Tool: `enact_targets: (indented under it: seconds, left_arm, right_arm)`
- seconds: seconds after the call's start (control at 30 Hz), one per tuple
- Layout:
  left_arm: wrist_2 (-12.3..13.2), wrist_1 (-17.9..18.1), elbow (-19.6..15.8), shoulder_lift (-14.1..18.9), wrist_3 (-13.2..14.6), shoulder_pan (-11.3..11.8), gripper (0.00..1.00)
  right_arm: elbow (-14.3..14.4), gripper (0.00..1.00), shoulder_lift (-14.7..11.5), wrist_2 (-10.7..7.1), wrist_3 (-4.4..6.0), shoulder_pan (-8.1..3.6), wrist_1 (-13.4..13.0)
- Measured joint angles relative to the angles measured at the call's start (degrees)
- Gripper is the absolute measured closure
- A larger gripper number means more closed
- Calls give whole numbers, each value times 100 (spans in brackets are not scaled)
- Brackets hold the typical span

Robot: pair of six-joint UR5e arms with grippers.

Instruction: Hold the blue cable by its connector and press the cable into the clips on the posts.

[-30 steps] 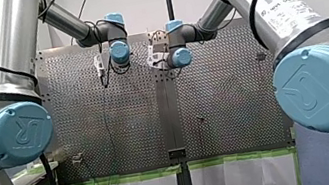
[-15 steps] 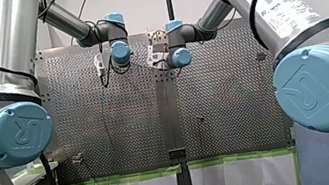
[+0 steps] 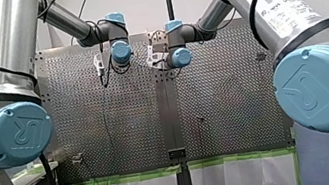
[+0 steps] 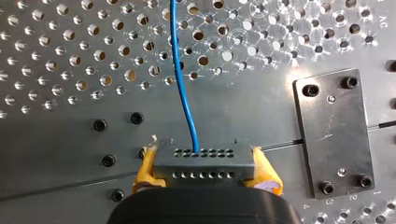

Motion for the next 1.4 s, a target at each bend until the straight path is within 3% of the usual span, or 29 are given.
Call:
enact_targets:
  seconds: [0.3, 0.43, 0.67, 1.13, 1.4]
  left_arm:
    - [40, 2, 0, -4, -55, -46, 100]
    - [25, 5, 0, -66, -116, -102, 100]
    - [38, 2, 0, -406, -185, -204, 100]
    - [14, 10, -9, -1013, -315, -587, 100]
    - [5, 143, -130, -1053, -448, -767, 100]
  right_arm:
    - [24, 100, -2, 25, 5, -28, 239]
    - [138, 100, -5, 188, 3, -64, 412]
    - [484, 100, -11, 496, -14, -218, 437]
    - [1276, 100, -47, 877, -377, -454, 323]
    - [1689, 100, -316, 912, -434, -574, 10]
